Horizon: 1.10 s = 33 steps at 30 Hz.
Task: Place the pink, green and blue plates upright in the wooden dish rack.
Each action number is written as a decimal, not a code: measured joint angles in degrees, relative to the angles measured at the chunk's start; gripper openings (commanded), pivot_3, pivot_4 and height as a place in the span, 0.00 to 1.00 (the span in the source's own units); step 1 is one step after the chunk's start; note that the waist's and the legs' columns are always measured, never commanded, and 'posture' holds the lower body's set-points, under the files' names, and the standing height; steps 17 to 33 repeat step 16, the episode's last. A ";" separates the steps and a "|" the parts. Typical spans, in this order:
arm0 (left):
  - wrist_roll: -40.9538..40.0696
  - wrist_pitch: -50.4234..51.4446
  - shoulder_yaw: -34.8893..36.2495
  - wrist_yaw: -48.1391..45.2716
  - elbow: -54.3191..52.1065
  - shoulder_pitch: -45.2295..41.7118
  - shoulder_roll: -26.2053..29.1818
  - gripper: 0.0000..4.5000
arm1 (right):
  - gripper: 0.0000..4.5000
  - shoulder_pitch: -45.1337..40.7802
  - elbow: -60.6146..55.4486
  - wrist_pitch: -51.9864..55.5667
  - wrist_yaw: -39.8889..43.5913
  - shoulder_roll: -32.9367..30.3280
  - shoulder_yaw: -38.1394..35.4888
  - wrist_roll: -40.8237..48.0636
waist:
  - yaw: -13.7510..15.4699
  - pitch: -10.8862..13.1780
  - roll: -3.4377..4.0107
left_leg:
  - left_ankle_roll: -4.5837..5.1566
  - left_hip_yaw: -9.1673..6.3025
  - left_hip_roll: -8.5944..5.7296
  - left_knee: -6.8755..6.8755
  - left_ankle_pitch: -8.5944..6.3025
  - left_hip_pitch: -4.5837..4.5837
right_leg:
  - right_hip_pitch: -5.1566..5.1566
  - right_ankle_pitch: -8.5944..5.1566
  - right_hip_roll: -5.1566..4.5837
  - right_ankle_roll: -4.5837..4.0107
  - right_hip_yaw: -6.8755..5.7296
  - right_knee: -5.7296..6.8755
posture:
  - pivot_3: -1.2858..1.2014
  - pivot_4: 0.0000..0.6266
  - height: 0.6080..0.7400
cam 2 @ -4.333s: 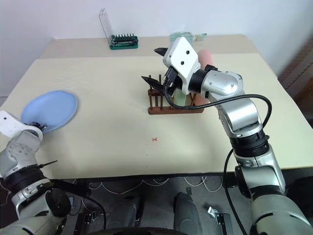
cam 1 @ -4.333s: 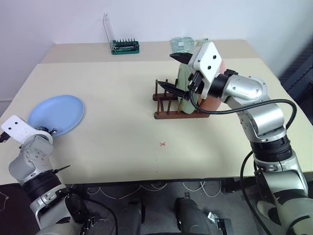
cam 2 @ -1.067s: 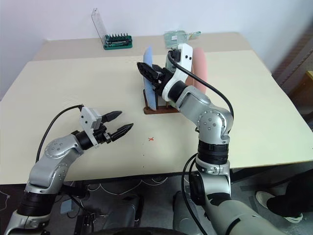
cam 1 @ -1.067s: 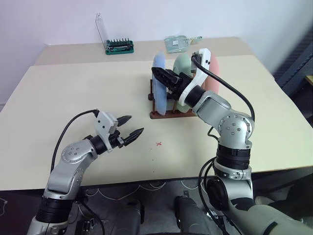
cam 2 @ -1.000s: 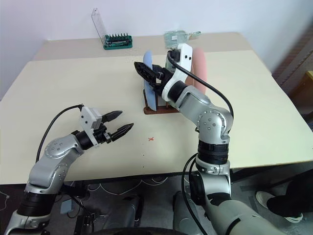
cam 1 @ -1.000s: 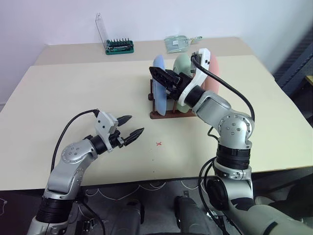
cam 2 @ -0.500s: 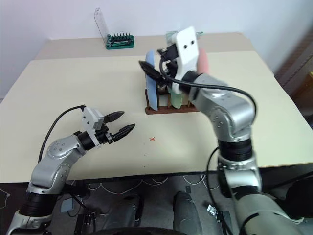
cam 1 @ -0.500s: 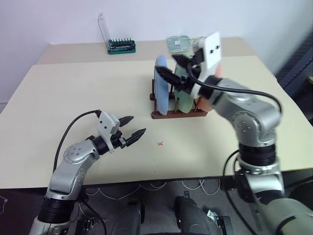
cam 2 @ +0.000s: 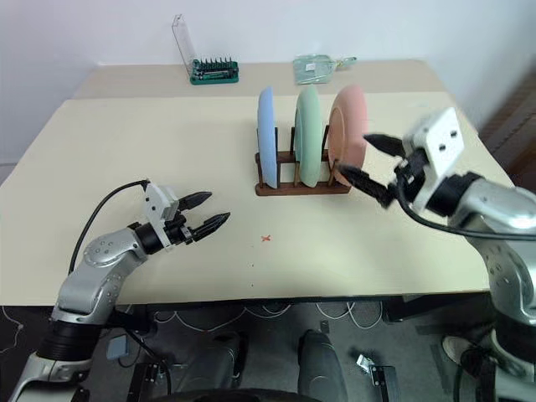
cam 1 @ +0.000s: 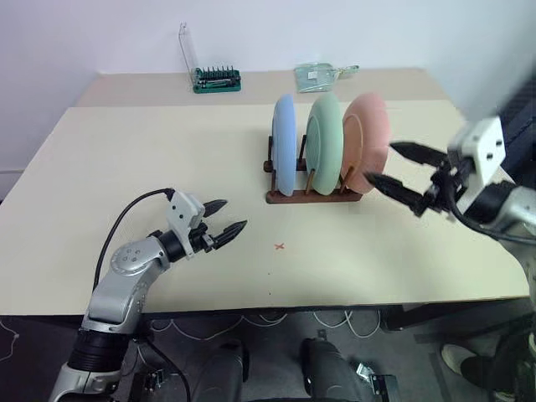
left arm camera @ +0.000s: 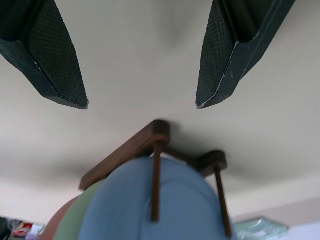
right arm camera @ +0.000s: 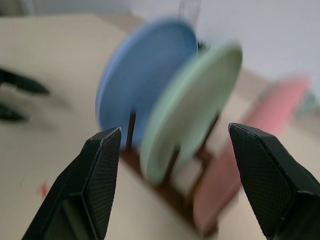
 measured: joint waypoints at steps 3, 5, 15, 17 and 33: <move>0.22 -0.97 1.47 -0.39 1.57 0.37 1.15 0.79 | 0.77 7.99 2.27 -4.15 2.51 0.42 -0.49 -2.41 | -0.14 0.00 0.03 | 0.00 0.04 0.05 0.01 0.00 0.04 | 0.01 -0.01 0.01 0.00 0.00 0.01 | 0.52 0.24 1.00; 0.54 -1.41 2.64 -0.48 1.92 1.16 2.19 0.79 | 0.77 10.56 5.62 -7.48 3.37 1.30 -0.44 -4.59 | -0.17 0.00 0.08 | 0.00 0.11 0.04 0.02 0.00 0.04 | 0.01 -0.01 0.00 0.00 0.04 0.00 | 0.52 0.24 1.00; 1.76 -2.49 5.47 1.52 1.84 6.63 2.87 0.79 | 0.77 9.84 19.03 -19.30 4.51 6.74 4.48 -10.01 | -0.01 0.01 0.09 | -0.01 0.07 0.05 0.04 -0.01 0.03 | 0.02 -0.01 0.00 0.00 0.03 -0.01 | 0.52 0.24 1.00; 1.96 -2.48 5.39 2.04 1.37 7.15 2.40 0.79 | 0.77 9.08 20.05 -19.92 4.48 7.07 4.55 -10.18 | 0.01 0.01 0.09 | -0.01 0.07 0.05 0.05 -0.01 0.03 | 0.02 0.00 0.00 0.00 0.03 -0.01 | 0.52 0.24 1.00; 1.96 -2.48 5.39 2.04 1.37 7.15 2.40 0.79 | 0.77 9.08 20.05 -19.92 4.48 7.07 4.55 -10.18 | 0.01 0.01 0.09 | -0.01 0.07 0.05 0.05 -0.01 0.03 | 0.02 0.00 0.00 0.00 0.03 -0.01 | 0.52 0.24 1.00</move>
